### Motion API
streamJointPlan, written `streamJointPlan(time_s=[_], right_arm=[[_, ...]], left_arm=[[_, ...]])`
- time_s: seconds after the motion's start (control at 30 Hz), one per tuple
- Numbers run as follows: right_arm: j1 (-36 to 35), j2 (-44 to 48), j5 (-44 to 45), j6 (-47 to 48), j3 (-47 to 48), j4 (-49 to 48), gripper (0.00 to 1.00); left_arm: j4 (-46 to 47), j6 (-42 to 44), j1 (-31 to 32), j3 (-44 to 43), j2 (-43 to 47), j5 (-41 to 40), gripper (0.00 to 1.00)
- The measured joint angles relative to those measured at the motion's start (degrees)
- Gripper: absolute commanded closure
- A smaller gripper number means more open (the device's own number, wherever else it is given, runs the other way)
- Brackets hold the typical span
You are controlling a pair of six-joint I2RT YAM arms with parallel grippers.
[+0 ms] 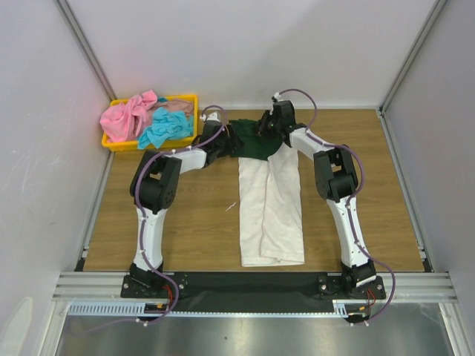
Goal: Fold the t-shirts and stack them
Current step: Fold the tshirt
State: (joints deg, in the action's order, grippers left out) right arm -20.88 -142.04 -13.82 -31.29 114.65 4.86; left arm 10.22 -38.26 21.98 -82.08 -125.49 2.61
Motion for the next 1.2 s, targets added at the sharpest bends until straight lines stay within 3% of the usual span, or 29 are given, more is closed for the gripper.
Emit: streamJointPlan(time_s=[0.37,0.67,0.87,0.93,1.07,1.13,1.2], right_arm=[[0.00,0.00,1.11,0.07,-0.92,0.00,0.81],[-0.02,0.00,1.40,0.07,-1.92,-0.02,0.81],[0.00,0.02,1.46,0.11,-2.71,-0.17,0.82],[0.07,0.00,1.49,0.11,-2.97,-0.31,0.82],[0.15,0.00,1.53,0.09,-3.61,-0.81,0.82],[0.26,0.02,1.51,0.04,-3.98,-1.38,0.82],[0.37,0.02,1.49,0.00,-4.24,-2.01,0.82]], left_arm=[[4.15,-6.34,-0.02,4.92,1.88,-1.38,0.25],[4.66,-11.80,-0.02,8.59,4.11,-3.91,0.36],[4.94,-14.64,-0.15,7.89,2.82,-3.85,0.50],[5.31,-15.74,-0.15,7.50,2.19,-3.76,0.59],[5.44,-17.03,-0.15,7.41,1.29,-3.80,0.93],[5.66,-17.53,-0.15,7.52,0.96,-3.98,1.00],[5.73,-17.42,-0.15,7.58,0.98,-4.11,1.00]])
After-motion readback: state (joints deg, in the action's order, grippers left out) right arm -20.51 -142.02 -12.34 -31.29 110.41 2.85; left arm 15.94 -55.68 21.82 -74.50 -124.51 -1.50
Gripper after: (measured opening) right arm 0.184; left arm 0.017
